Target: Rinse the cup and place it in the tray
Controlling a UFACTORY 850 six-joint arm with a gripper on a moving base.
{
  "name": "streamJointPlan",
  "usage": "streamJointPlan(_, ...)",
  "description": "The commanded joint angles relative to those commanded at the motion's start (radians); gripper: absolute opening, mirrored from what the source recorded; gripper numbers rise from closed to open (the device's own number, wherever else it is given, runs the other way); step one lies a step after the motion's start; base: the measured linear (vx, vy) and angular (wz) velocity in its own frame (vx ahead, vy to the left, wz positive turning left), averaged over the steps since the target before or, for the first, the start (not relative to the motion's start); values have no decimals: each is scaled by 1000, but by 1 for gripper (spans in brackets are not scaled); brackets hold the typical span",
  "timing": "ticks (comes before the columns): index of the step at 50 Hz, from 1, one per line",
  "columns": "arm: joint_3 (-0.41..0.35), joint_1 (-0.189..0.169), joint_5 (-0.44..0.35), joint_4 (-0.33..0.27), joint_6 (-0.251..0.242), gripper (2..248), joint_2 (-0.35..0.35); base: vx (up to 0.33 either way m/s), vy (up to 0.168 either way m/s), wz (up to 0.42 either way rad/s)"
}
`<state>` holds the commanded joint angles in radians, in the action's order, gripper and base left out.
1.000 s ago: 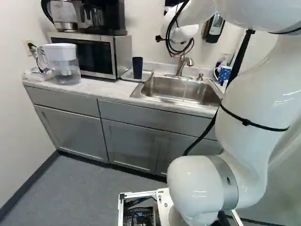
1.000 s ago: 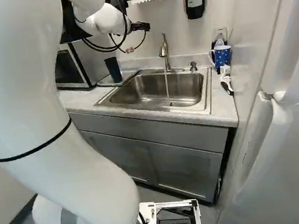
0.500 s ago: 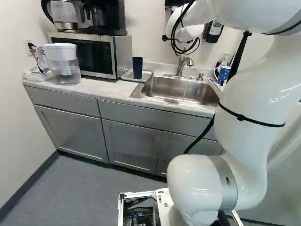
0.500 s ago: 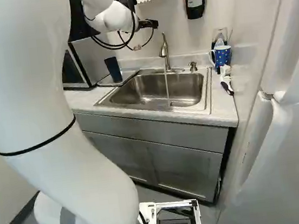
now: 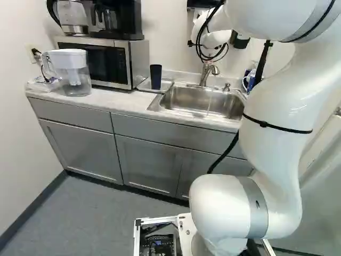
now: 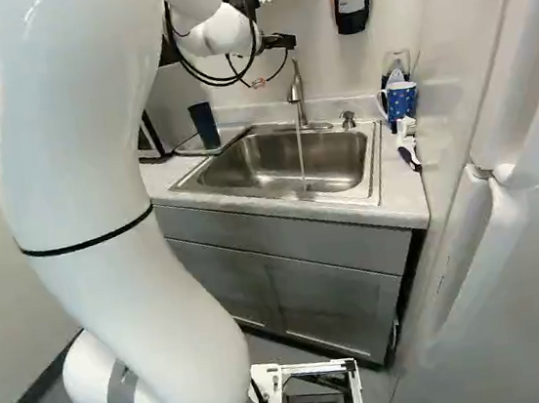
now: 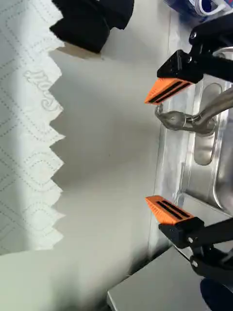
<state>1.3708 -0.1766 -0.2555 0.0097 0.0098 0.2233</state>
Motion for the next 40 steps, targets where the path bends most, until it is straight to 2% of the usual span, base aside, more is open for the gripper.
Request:
streamJointPlan(23, 96, -9, 7, 0, 0, 247, 54, 0, 0, 0)
streamJointPlan(40, 120, -7, 93, 0, 0, 247, 68, 0, 0, 0)
